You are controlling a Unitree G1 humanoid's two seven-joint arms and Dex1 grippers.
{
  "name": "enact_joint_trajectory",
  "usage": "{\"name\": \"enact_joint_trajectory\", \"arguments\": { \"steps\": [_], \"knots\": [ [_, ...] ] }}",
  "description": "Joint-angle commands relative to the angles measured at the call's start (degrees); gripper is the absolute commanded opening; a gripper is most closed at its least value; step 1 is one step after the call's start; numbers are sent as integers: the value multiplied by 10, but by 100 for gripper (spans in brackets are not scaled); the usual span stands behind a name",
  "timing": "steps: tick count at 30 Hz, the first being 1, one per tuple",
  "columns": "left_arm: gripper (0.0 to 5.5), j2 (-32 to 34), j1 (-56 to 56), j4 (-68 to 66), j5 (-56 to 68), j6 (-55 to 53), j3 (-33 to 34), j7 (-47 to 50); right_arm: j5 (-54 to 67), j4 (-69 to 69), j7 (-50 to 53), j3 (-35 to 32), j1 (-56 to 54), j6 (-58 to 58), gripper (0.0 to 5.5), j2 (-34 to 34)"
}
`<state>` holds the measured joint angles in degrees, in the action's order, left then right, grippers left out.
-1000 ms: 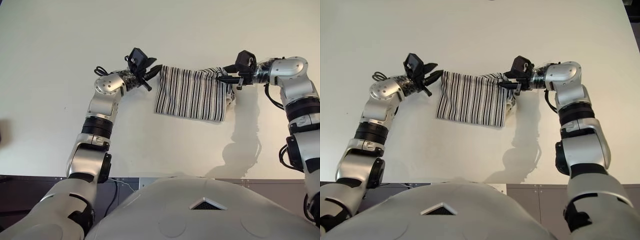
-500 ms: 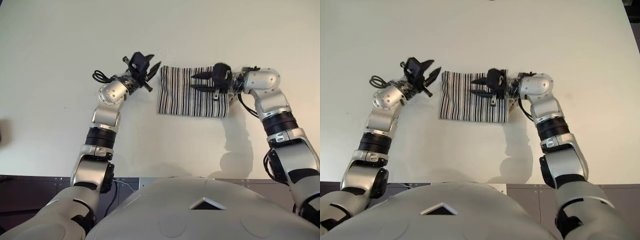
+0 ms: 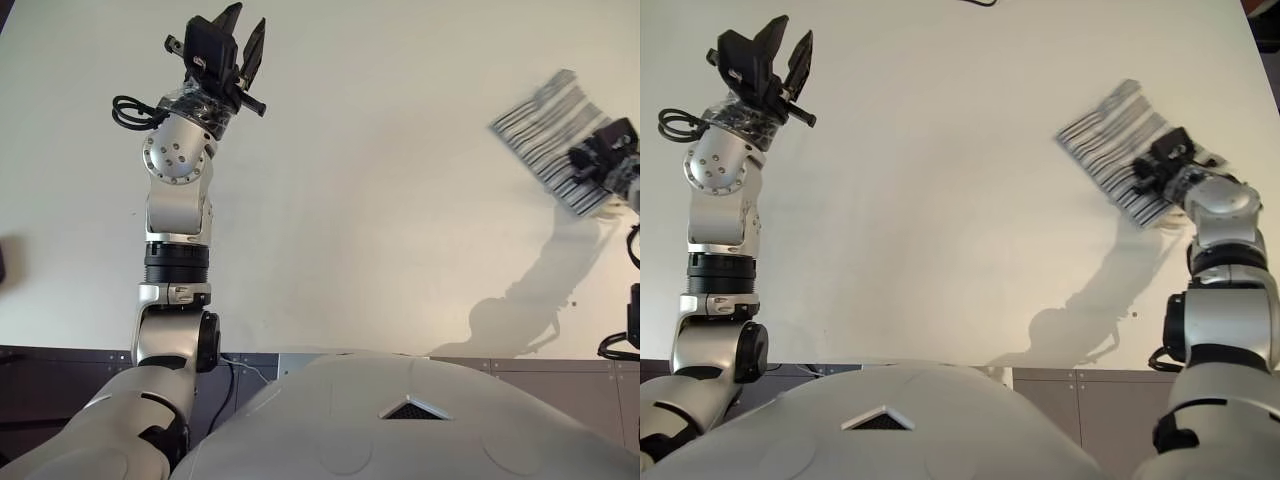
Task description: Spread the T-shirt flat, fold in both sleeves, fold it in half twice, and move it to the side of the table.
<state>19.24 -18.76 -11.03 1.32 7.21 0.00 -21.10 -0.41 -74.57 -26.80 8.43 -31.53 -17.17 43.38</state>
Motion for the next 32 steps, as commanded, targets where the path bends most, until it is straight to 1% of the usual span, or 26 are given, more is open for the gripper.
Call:
{"name": "enact_joint_trajectory", "arguments": {
  "steps": [1, 4, 7, 11, 13, 14, 15, 16, 17, 18, 19, 20, 22, 25, 28, 32],
  "knots": [
    [147, -2, -21, 17, 2, -17, -5, -8, 3, -38, 69, -46, 53, 87, 124, -23],
    [147, -2, -27, 17, 10, -30, -2, -14, 48, -44, 127, -119, 76, 137, 124, -40],
    [147, -6, -26, 19, 7, -37, -11, -16, 55, -42, 174, -151, 93, 147, 124, -53],
    [147, -14, -13, 37, -1, -37, -21, -10, 55, -29, 217, -184, 71, 89, 124, -42],
    [147, -20, 6, 63, -3, -28, -16, 7, 68, -7, 219, -205, 34, 30, 124, -40],
    [147, -25, 21, 85, 1, -28, -9, 19, 70, 22, 212, -208, 17, -17, 124, -50],
    [147, -37, 52, 123, 6, -29, 6, 42, 75, 115, 207, -199, 18, -63, 124, -85],
    [147, -54, 88, 161, 12, -35, 20, 69, 79, 224, 203, -181, 35, -83, 124, -129],
    [147, -80, 143, 193, 8, -29, 27, 101, 90, 369, 204, -142, 87, -70, 124, -189],
    [147, -103, 188, 213, 3, -26, 27, 128, 100, 473, 203, -112, 134, -46, 124, -236],
    [147, -135, 234, 214, -3, -17, 16, 157, 101, 537, 200, -71, 189, -17, 124, -281],
    [147, -161, 265, 205, -11, -7, 3, 179, 96, 574, 200, -42, 230, 7, 124, -313],
    [147, -196, 287, 165, -22, 8, -20, 204, 80, 598, 205, -13, 268, 34, 124, -347],
    [147, -223, 286, 113, -32, 22, -26, 231, 59, 613, 220, -15, 272, 74, 124, -362],
    [147, -224, 271, 93, -31, 31, -16, 239, 44, 620, 232, -23, 273, 89, 124, -374],
    [147, -207, 250, 76, -39, 35, -30, 215, 26, 610, 253, -36, 263, 83, 124, -384]
  ]
}}
